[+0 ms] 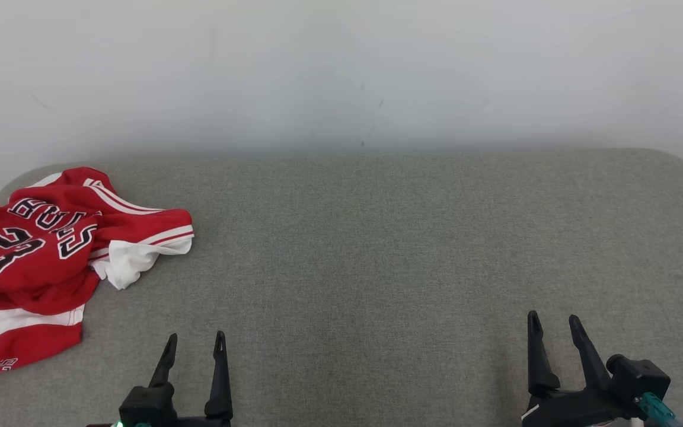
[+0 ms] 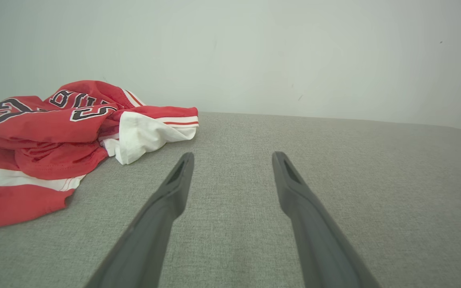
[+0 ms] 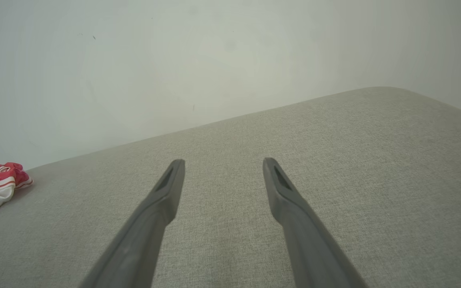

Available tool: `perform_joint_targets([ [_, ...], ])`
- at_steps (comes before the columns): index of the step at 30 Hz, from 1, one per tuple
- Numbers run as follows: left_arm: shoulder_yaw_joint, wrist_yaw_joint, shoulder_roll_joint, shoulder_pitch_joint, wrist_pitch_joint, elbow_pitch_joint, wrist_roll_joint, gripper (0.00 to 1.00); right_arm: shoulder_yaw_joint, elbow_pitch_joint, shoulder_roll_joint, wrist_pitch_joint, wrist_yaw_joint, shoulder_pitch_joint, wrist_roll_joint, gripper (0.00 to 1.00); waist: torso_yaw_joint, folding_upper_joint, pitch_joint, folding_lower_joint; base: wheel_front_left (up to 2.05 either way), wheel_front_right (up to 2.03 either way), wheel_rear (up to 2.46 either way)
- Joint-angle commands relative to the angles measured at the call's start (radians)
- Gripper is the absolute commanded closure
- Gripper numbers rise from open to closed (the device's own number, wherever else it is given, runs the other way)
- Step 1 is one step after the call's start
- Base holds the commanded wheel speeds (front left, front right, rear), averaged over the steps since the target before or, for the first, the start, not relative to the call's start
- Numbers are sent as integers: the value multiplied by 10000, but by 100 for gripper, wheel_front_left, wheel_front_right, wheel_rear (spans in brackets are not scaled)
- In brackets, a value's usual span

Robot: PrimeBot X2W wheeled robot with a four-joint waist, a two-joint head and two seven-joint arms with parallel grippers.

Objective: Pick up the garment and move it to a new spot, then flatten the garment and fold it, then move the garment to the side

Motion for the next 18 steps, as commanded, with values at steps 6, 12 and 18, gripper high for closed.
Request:
perform_joint_targets([
  [6,-50,73,-4,-110,-39,15,-75,0,-7,23,9,-7,-21,-55,-38,0,-4,0,29,0,0,0,0],
  [12,7,97,-2,-130,-39,8,-26,0,-65,-8,12,-7,-21,23,-51,0,220,0,-13,0,0,0,0],
  [18,114,148,-3,-41,-37,-25,88,0,-38,-66,12,-7,-21,141,-40,0,883,0,-73,0,0,0,0],
])
